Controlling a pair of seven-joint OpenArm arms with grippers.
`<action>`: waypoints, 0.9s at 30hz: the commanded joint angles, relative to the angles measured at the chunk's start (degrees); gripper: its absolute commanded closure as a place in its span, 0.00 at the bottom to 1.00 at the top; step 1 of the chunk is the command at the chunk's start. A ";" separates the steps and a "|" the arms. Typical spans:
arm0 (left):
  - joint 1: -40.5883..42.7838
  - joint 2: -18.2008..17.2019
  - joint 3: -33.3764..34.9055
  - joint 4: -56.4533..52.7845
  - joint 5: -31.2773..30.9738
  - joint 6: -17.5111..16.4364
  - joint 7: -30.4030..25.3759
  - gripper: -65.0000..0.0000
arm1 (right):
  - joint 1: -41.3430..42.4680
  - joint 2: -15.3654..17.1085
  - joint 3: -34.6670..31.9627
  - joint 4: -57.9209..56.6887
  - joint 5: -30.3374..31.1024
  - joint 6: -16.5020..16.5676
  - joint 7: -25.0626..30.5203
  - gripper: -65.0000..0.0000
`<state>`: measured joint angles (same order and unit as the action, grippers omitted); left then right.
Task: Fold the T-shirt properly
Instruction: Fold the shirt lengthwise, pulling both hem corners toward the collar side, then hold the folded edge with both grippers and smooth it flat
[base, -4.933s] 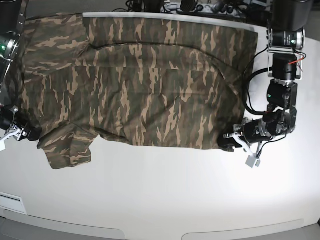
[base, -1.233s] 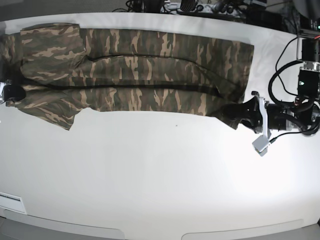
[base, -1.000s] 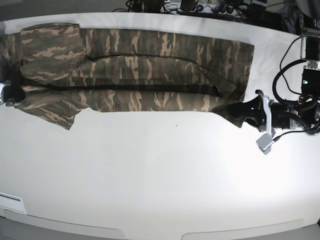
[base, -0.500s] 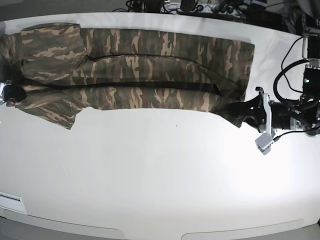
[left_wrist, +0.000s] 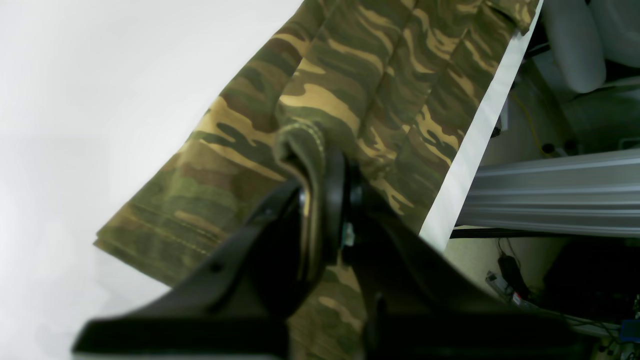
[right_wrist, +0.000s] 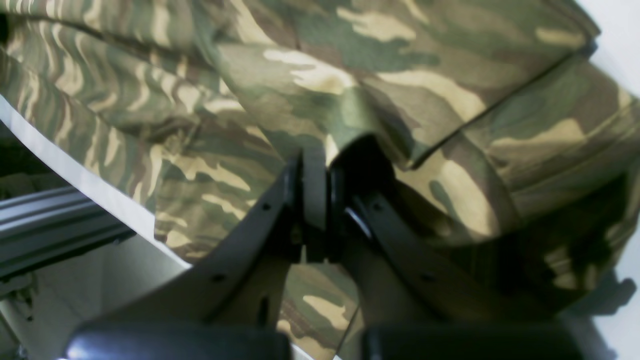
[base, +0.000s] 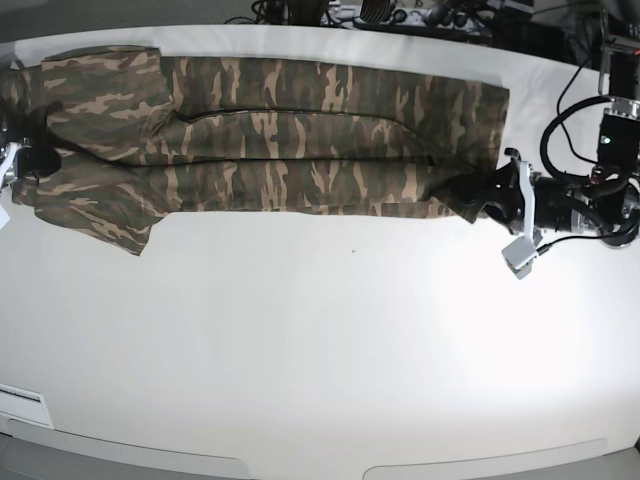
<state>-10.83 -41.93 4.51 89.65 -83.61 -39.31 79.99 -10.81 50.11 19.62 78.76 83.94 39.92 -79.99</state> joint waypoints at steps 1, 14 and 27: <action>-1.07 -1.09 -0.46 0.72 -1.39 -0.69 0.01 1.00 | -0.02 1.42 0.74 0.66 1.06 0.08 0.48 1.00; -0.61 -1.09 -0.46 0.11 13.09 -0.69 -6.58 1.00 | -0.28 -1.70 0.74 0.66 -13.97 0.08 9.77 1.00; 0.81 -1.07 -0.46 0.09 13.18 -0.69 -15.78 0.52 | 1.53 -1.05 0.74 0.66 -8.68 0.08 6.08 0.54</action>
<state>-9.06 -41.93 4.56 89.14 -69.38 -39.46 65.32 -10.20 46.92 19.62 78.74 74.39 39.90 -74.91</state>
